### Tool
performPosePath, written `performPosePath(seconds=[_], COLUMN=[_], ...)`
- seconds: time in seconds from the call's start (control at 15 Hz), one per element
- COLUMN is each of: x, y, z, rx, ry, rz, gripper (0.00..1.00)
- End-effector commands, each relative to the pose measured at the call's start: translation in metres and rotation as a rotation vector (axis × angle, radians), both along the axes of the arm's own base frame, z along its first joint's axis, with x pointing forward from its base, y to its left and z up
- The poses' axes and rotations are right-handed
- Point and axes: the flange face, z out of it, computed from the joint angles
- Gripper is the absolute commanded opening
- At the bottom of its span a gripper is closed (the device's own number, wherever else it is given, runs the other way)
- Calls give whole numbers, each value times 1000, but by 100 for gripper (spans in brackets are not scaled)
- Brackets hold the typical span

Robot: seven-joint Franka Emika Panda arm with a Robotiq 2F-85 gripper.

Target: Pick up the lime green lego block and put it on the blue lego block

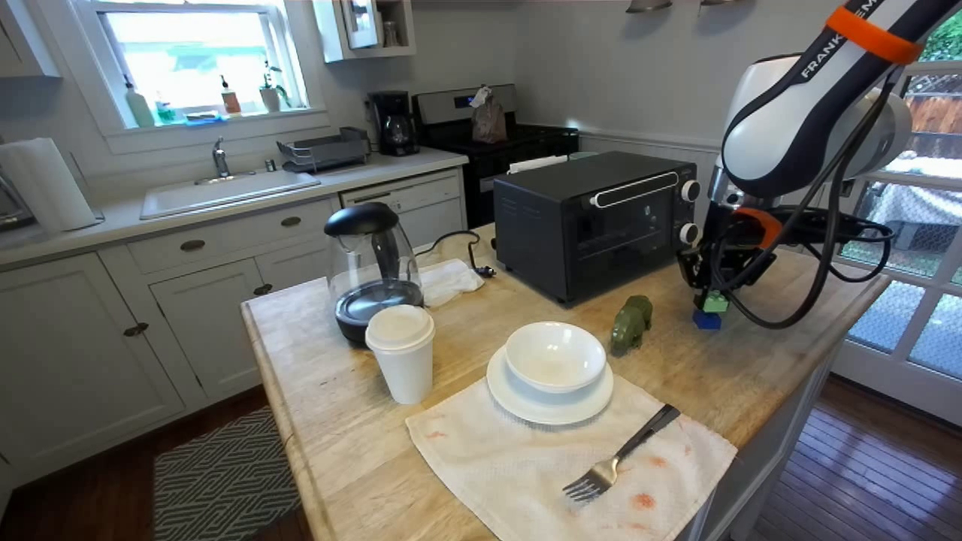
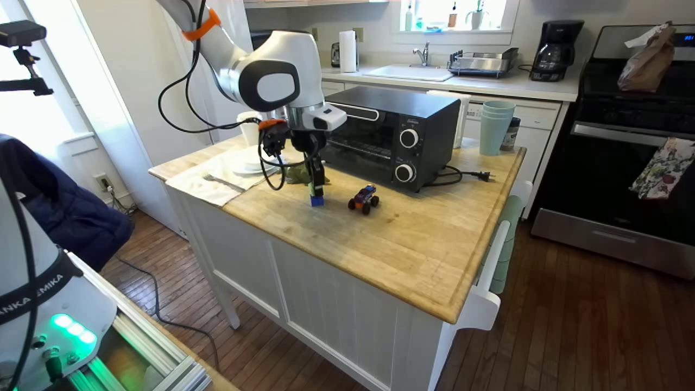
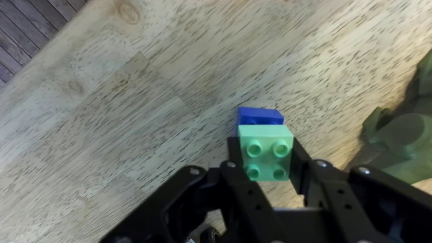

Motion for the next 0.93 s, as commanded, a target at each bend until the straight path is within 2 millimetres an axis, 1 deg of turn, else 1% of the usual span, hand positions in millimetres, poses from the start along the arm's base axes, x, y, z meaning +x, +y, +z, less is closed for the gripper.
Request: performPosePath(seconds=[0.0,0.53,0.87], x=[-5,-7,-6], y=[1,2,3], z=[0,-7,-7], rx=[14,15,19], ry=[0,2,-17], rz=[-22,-38,-36], gripper=[11,11,11])
